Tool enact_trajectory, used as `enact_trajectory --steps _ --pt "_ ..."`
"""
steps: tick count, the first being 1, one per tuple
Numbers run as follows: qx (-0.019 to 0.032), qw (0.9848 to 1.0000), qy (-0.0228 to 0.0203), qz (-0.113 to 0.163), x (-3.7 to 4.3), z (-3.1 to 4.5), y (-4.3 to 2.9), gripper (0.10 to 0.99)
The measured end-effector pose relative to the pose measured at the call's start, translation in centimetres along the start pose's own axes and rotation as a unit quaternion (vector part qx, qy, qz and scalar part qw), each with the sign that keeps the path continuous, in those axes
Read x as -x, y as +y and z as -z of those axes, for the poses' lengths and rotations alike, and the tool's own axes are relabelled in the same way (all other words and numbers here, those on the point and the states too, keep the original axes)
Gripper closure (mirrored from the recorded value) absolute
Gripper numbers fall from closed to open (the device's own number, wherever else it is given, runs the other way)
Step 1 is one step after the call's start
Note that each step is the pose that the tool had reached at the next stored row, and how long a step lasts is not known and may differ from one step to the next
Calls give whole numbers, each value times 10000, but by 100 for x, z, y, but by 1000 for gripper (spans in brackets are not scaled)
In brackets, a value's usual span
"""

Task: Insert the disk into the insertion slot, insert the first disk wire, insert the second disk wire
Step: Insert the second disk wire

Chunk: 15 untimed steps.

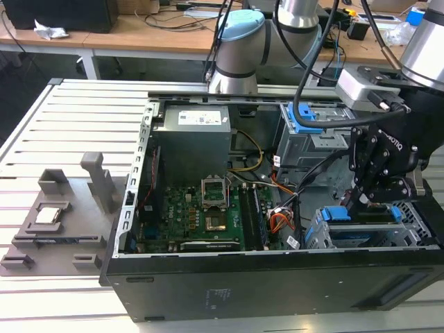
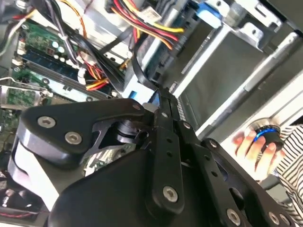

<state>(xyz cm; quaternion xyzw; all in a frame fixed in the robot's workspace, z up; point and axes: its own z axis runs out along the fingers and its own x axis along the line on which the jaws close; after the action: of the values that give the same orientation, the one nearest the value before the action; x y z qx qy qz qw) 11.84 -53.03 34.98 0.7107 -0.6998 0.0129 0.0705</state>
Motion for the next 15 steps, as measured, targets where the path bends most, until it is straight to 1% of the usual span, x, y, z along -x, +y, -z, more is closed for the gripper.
enact_trajectory --steps 1,3,4,6,7,8,10,11,12,14,15 --pt "0 10000 -36 3 -41 -4 1 961" --pt "-4 9998 -214 17 -65 -8 1 961" --pt "-6 9995 -314 25 -76 -9 0 961" --pt "-10 9988 -496 41 -94 -10 -8 961" --pt "-10 9985 -542 44 -99 12 -10 961" --pt "-11 9983 -578 47 -102 26 -12 961" --pt "-6 9977 -680 56 -111 29 -28 961" --pt "23 9971 -761 64 -122 28 -57 961" --pt "59 9967 -812 69 -132 26 -90 961" --pt "91 9963 -852 74 -140 23 -121 961" --pt "120 9962 -863 76 -149 19 -149 961"
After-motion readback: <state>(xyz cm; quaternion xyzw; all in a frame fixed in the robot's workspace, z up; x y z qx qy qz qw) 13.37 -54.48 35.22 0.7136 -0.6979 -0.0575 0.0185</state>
